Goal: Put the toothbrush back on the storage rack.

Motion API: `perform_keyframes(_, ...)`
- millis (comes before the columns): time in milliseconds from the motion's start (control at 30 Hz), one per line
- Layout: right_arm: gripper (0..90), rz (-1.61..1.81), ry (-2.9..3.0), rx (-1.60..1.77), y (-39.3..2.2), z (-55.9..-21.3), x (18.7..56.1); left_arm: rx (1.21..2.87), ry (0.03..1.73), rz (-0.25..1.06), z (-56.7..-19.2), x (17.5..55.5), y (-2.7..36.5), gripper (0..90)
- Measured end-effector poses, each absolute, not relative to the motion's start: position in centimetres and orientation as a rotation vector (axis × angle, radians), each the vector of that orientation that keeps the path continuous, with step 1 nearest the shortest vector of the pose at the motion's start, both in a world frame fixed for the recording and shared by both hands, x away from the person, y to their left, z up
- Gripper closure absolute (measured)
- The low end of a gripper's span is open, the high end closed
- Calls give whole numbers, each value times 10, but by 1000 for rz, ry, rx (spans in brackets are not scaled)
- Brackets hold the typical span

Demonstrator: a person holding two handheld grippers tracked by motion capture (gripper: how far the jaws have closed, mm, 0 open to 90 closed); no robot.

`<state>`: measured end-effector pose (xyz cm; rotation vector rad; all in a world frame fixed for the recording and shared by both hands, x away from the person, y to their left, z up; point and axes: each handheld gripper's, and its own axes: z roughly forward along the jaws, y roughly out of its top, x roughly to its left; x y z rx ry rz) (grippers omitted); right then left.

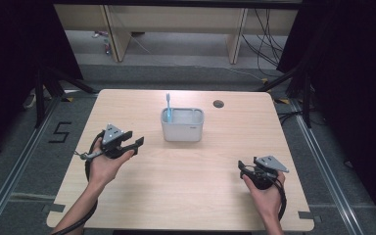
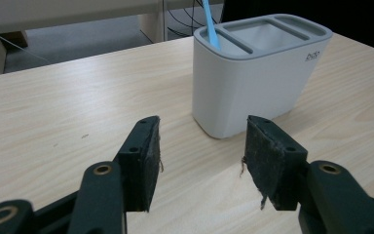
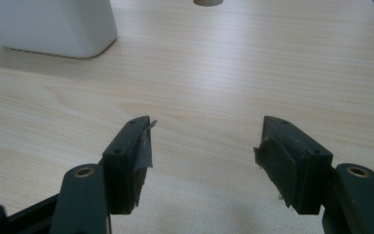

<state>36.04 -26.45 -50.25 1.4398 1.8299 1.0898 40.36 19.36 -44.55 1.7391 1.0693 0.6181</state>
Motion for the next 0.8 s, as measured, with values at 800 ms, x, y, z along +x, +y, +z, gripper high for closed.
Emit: perform_keyframes(800,371,1106,1808,1464,-263,-503,359,1672,1075,683,-493,357,219,462)
